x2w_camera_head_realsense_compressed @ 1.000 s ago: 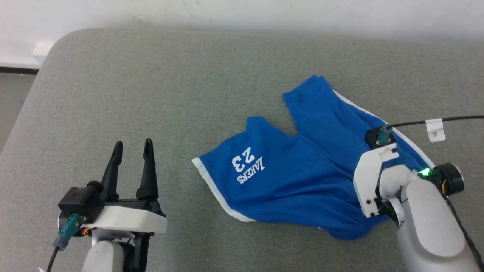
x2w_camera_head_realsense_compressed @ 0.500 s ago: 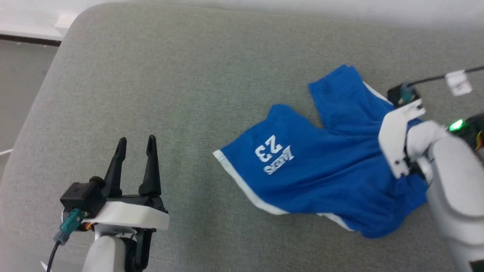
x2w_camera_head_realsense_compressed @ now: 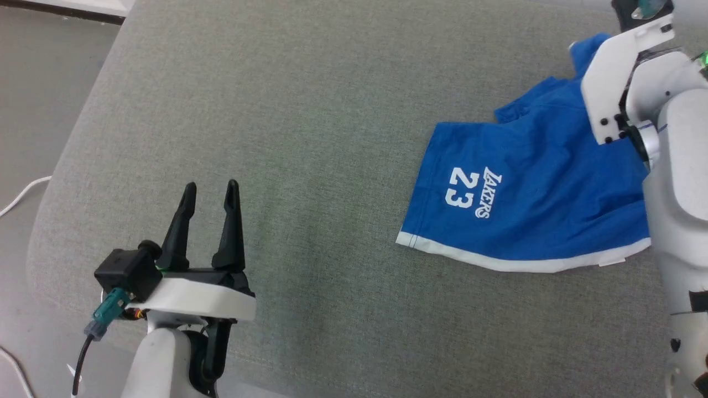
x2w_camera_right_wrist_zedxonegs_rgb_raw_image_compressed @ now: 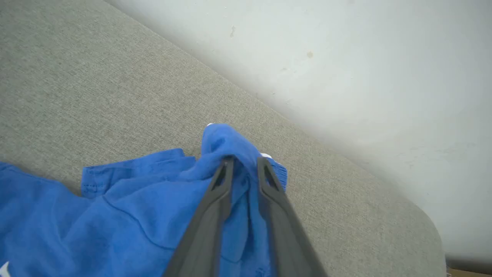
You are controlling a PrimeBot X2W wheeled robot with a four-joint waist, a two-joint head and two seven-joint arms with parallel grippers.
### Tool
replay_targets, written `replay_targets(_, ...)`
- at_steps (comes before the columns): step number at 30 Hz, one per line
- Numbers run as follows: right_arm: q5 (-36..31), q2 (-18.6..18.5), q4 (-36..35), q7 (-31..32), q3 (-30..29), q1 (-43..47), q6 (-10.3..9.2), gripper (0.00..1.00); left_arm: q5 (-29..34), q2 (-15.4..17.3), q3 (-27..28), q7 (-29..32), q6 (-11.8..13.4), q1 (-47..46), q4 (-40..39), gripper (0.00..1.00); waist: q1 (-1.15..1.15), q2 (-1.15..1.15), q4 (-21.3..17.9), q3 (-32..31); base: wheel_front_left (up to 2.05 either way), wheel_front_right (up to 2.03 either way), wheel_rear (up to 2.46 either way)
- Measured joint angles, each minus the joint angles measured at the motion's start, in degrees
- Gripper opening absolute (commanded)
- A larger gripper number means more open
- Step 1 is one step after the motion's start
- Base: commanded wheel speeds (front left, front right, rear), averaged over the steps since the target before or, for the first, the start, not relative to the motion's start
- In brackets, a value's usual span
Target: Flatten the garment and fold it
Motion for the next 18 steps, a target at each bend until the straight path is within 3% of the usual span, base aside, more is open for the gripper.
replay_targets(4,0.2,2.1,2.4,-5.7,-2.5,-0.1,0.00,1.00,0.0,0.0,-0.1,0.0,0.0,0.0,0.7,1.00,-0.01,0.00,0.1,-0.4,0.00,0.00,0.00)
replay_targets(10,6.1,4.9,0.7,-17.8,-7.2,1.4,0.00,1.00,0.7,0.0,-0.3,0.0,0.0,0.3,1.2,1.00,-0.01,0.00,-1.2,-2.9,0.00,0.00,0.00)
replay_targets(18,20.2,7.5,-9.7,-33.7,-11.0,18.6,-0.02,1.00,2.1,0.0,-1.3,0.0,0.0,3.4,2.5,1.00,-0.03,0.00,-4.8,-8.6,0.00,0.00,0.00)
